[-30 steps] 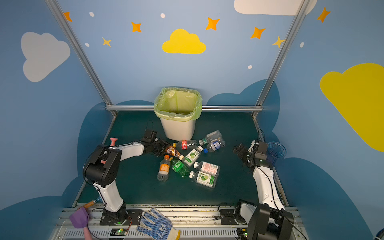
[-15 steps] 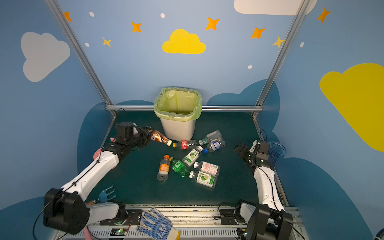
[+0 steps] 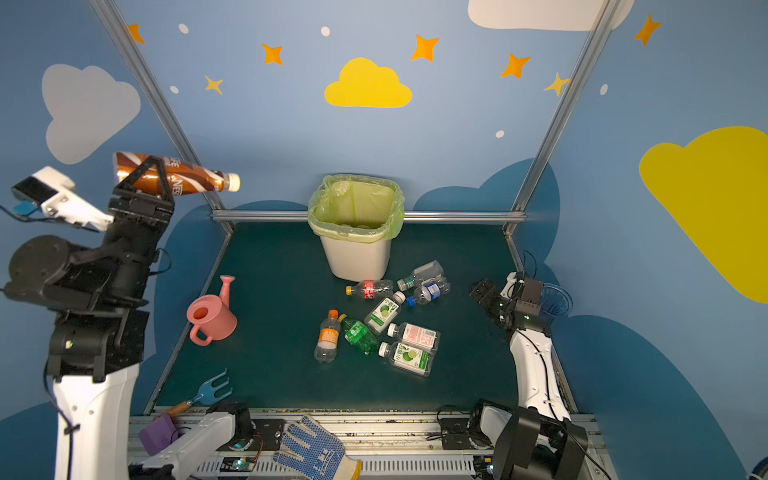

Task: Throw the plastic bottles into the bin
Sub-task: 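Carry the clear bottle with the left gripper and release it over the bin, then swing the left gripper back down to the bottle pile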

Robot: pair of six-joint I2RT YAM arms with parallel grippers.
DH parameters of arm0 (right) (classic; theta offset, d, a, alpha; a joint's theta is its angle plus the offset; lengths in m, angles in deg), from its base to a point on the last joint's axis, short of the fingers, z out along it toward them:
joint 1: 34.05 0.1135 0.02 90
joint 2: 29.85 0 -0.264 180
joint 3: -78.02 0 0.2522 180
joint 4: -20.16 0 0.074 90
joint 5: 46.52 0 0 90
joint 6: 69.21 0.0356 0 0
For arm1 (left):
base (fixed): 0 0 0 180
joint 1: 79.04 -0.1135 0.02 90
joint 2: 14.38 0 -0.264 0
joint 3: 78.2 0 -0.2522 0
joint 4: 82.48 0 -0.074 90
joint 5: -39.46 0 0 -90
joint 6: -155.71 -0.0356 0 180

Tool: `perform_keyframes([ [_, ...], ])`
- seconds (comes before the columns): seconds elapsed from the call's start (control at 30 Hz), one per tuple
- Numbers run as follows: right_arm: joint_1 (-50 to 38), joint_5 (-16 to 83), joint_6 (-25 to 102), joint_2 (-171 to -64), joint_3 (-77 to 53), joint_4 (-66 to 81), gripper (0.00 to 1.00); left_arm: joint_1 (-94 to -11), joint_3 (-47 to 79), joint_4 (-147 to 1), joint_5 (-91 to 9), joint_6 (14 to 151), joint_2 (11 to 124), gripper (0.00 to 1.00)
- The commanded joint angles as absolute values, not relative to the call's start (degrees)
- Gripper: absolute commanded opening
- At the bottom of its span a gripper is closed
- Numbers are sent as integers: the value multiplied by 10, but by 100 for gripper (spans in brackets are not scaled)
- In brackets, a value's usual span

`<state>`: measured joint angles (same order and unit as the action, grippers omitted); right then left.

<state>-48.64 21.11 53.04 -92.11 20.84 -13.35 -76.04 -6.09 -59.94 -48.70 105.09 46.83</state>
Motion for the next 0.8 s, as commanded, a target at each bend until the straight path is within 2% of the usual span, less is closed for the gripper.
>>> perform_keyframes([
  [0.0, -487, 186, 530, -918, 198, -120, 98, -685, -63, -553, -456, 1006, 619, 60],
  [0.1, -482, 177, 533, -919, 201, -117, 98, -619, -175, -468, -422, 971, 756, 70],
  [0.2, -482, 172, 530, -917, 197, -124, 97, -602, -366, -334, -438, 949, 867, 78],
  [0.23, -482, 173, 525, -915, 193, -131, 98, -601, -410, -326, -455, 945, 877, 84],
  [0.27, -482, 177, 521, -910, 192, -136, 98, -601, -424, -342, -463, 939, 875, 95],
  [0.3, -482, 183, 521, -906, 192, -139, 98, -600, -425, -378, -469, 927, 863, 100],
  [0.4, -483, 194, 524, -893, 201, -139, 98, -593, -417, -441, -495, 889, 819, 100],
  [0.53, -482, 197, 526, -892, 210, -139, 98, -592, -382, -434, -496, 867, 778, 100],
  [0.77, -482, 185, 533, -907, 207, -139, 98, -594, -136, -498, -536, 872, 669, 100],
])
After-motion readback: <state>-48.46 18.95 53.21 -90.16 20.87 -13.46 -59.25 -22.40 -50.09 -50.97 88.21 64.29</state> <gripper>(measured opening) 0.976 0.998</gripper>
